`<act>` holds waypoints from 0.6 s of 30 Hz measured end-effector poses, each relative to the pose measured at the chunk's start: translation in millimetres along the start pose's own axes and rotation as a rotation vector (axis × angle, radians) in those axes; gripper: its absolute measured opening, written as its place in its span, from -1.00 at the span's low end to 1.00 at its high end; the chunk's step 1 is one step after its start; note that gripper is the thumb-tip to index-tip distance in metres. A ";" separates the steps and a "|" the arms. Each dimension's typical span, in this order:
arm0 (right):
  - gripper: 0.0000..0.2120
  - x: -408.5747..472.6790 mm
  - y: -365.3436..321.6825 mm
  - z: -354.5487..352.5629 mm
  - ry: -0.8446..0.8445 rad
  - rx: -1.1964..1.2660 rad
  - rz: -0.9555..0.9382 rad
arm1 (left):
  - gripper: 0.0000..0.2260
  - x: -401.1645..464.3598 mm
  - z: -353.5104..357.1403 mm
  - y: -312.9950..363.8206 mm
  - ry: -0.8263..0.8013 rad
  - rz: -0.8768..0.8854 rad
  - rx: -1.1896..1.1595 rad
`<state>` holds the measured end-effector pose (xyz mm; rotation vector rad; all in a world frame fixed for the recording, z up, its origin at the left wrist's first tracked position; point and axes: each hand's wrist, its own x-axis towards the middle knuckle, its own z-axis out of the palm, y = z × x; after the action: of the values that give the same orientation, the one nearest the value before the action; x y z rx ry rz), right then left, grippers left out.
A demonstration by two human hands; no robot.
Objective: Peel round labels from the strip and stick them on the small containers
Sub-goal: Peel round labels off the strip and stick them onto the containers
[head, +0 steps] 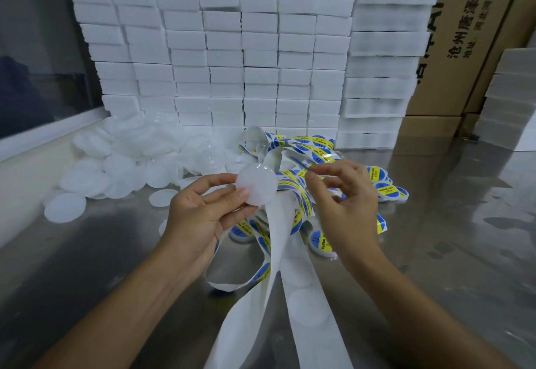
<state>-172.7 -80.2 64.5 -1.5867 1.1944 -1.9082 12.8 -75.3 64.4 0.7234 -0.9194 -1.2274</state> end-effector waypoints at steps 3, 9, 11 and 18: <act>-0.79 9.4 -2.0 -10.1 -0.007 0.145 0.075 | -0.77 1.6 -0.5 -1.5 0.037 -0.016 -0.009; -0.89 5.8 -6.1 -7.1 -0.284 0.361 0.376 | -0.83 1.1 0.1 -4.4 0.023 -0.043 -0.003; -0.90 0.0 -7.4 -3.0 -0.299 0.305 0.326 | -0.72 0.6 1.2 -4.4 0.019 -0.050 0.014; -0.93 -4.5 -8.9 1.6 -0.276 0.293 0.268 | -0.62 -0.3 2.3 -3.4 0.000 -0.051 0.029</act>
<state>-168.0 -72.3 68.8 -1.3987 0.9113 -1.5540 9.2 -75.7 62.5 0.7742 -0.9247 -1.2612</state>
